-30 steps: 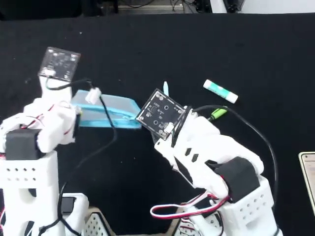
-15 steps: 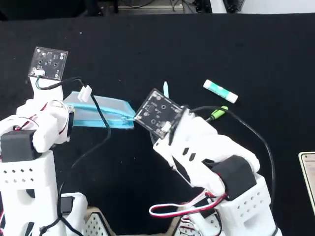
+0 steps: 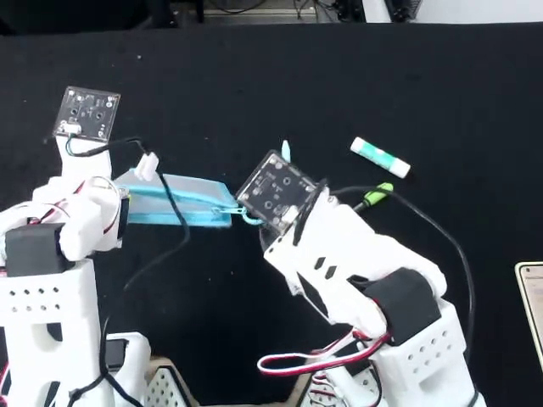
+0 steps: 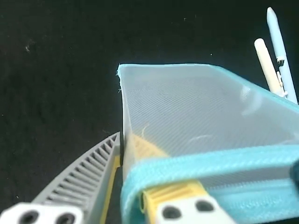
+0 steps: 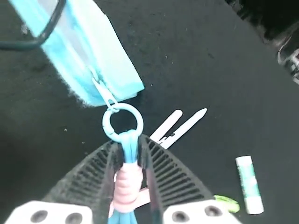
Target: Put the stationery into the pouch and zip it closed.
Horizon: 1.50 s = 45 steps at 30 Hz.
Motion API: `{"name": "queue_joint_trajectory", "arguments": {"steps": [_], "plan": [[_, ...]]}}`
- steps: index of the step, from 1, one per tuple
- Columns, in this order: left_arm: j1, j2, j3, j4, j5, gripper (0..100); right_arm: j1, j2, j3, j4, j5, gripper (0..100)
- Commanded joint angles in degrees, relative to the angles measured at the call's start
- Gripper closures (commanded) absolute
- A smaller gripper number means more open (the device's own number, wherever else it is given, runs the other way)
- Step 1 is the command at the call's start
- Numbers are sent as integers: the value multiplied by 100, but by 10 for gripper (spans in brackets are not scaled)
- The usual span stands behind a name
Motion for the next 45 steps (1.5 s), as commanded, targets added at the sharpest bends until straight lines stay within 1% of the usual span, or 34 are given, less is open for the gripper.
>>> {"name": "queue_joint_trajectory", "arguments": {"steps": [1,3,12,17,19,22,26,28,33,35,39,42,45], "plan": [[-312,-62,-48,-141,44,971,193,-66,-303,185,-484,881],[-312,-62,-66,-141,44,971,185,-48,-382,237,-589,856],[-312,-70,-48,-141,44,971,185,-84,-910,510,-624,865],[-312,-105,-40,-132,44,971,220,-48,-567,387,-624,874],[-312,-123,-40,-114,44,971,246,-48,-207,176,-615,874],[-303,-132,-40,-264,53,971,492,-48,470,-387,-624,874],[-303,-334,-22,-695,651,971,1143,-48,1130,-1002,-624,874],[-13,-536,40,-826,862,971,1468,-48,1305,-1152,-624,874],[1218,-941,154,-862,1160,971,1899,-48,1516,-1275,-624,874],[1437,-949,215,-879,1152,971,1987,-48,1578,-1266,-624,874],[1446,-949,585,-888,1064,971,2031,-48,1692,-1275,-624,874],[1446,-949,980,-923,545,971,2022,-48,1675,-1275,-624,874],[1138,-958,1200,-1169,308,971,2013,-48,1666,-1284,-624,874]]}}
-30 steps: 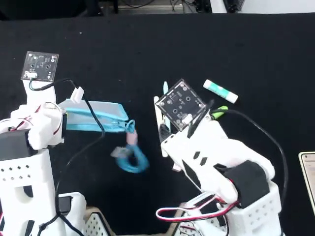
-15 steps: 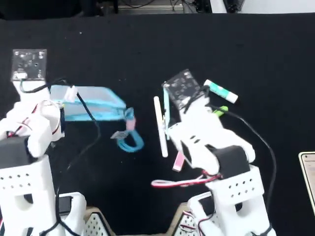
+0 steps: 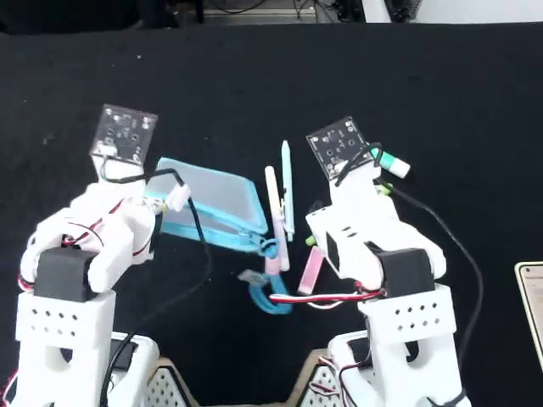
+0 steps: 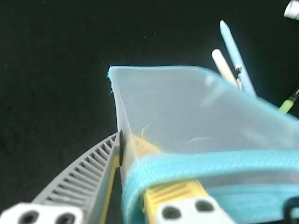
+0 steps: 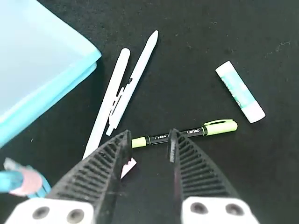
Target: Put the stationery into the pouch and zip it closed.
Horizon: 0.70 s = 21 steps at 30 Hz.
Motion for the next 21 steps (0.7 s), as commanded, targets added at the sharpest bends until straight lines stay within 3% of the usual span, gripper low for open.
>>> {"name": "queue_joint_trajectory", "arguments": {"steps": [1,12,21], "plan": [[-338,-70,31,-343,-220,971,70,-40,-57,-158,-26,874],[-901,-132,1147,-1662,-193,971,70,1402,-4,-818,-853,874],[-892,-132,1341,-1714,97,971,88,2923,-505,-141,-879,874]]}}
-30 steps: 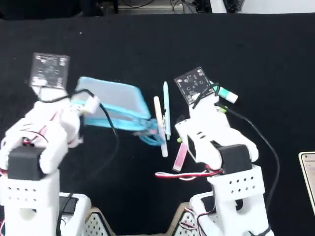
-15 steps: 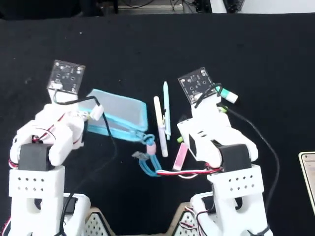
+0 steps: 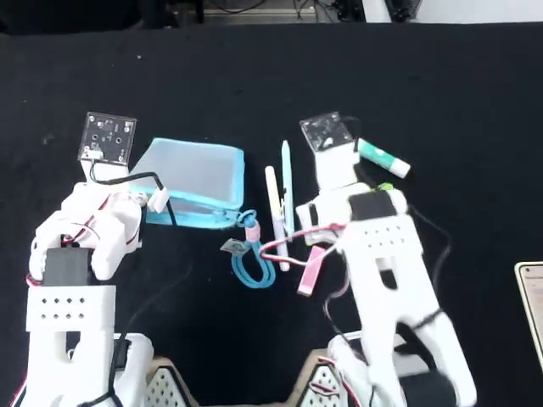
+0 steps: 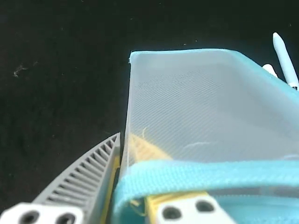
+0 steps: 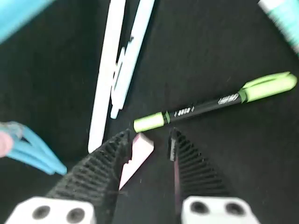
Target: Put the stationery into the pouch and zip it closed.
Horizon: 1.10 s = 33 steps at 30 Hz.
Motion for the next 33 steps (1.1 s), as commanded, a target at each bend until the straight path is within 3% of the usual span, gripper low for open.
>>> {"name": "queue_joint_trajectory", "arguments": {"steps": [1,8,16,33], "plan": [[-40,-62,-84,-62,316,971,79,259,-391,299,-53,874],[-40,-62,-84,-53,360,971,62,523,-391,809,-158,874],[-31,-62,66,-88,360,971,53,1033,-418,774,-1996,873],[-31,-62,127,-88,360,971,53,1859,-497,9,-2084,874]]}}
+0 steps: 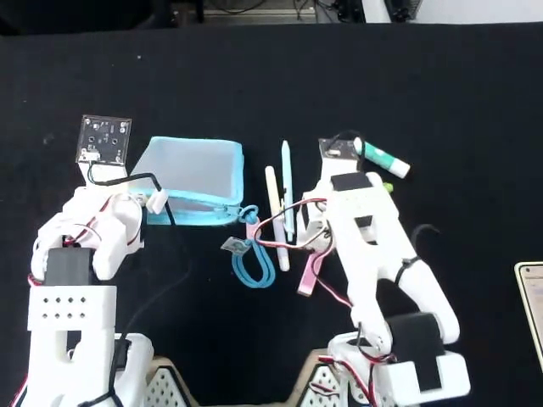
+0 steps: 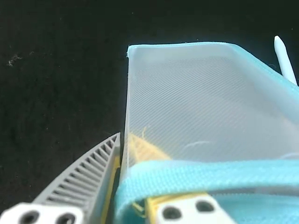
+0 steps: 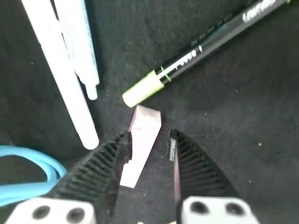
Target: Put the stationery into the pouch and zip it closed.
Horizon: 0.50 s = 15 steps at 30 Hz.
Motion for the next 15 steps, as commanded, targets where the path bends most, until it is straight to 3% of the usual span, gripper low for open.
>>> {"name": "queue_joint_trajectory", "arguments": {"steps": [1,15], "plan": [[-31,-53,13,-88,79,971,53,-13,-268,-132,-62,874],[-31,-53,40,-79,79,971,-97,-4,-66,-264,-343,874]]}}
